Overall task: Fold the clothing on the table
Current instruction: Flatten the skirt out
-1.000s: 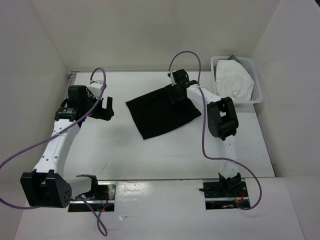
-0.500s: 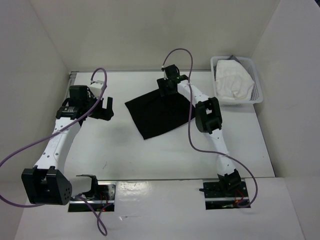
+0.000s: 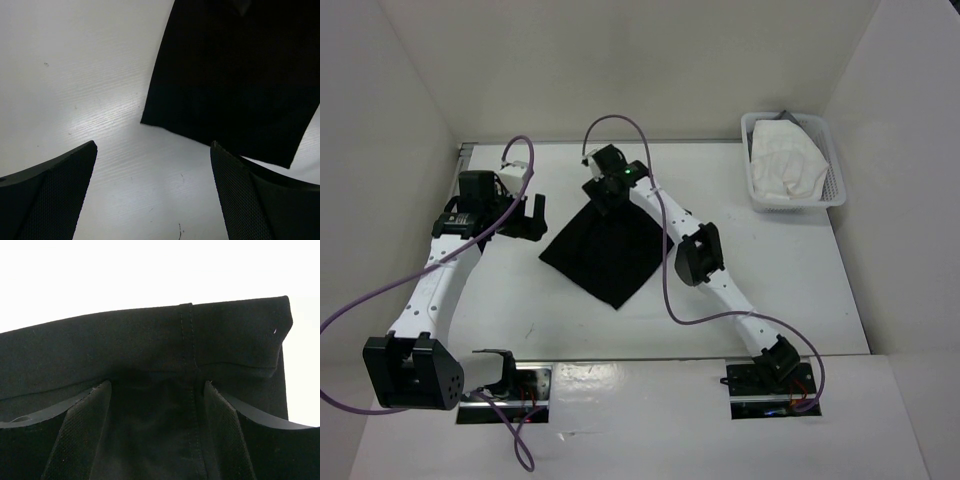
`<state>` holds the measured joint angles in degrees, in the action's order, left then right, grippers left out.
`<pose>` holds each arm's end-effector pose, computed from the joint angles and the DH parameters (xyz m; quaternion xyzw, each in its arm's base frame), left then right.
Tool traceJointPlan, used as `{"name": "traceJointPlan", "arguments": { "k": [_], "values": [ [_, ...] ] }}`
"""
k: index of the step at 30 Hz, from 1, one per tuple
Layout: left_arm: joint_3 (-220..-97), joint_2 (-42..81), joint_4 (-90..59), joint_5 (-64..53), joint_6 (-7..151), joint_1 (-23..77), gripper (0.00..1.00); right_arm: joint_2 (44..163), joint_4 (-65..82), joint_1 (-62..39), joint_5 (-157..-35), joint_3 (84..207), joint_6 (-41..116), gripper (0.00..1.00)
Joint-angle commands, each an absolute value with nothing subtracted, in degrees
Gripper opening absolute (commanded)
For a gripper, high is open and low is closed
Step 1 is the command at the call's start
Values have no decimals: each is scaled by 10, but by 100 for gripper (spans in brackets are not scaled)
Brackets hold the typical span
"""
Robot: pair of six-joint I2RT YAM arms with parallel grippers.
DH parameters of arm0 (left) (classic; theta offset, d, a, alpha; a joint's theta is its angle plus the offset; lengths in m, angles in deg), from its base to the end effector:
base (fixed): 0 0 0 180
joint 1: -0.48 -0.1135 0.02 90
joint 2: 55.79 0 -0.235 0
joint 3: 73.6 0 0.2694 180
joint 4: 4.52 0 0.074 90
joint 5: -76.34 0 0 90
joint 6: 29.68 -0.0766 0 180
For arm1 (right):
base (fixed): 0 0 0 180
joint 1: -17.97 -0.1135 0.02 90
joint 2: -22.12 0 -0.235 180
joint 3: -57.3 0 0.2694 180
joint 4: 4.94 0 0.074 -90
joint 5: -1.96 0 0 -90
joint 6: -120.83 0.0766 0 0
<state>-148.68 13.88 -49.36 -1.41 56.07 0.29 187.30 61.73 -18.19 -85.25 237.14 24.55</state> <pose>0.3216 -0.0152 0.2647 0.0774 0.8969 -0.0800 0.4281 0.4870 0.3513 0.1232 -0.3348 0.8840 0.0616 0.3203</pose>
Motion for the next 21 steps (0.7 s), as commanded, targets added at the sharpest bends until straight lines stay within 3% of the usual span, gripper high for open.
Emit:
{"name": "traceJointPlan", "arguments": {
  "k": [1, 21],
  "values": [
    [-1493, 129, -489, -12, 564, 0, 100, 1883, 729, -203, -872, 2382, 193, 79],
    [-1488, 91, -483, -12, 564, 0, 100, 1746, 787, -310, -966, 2311, 194, 83]
  ]
}}
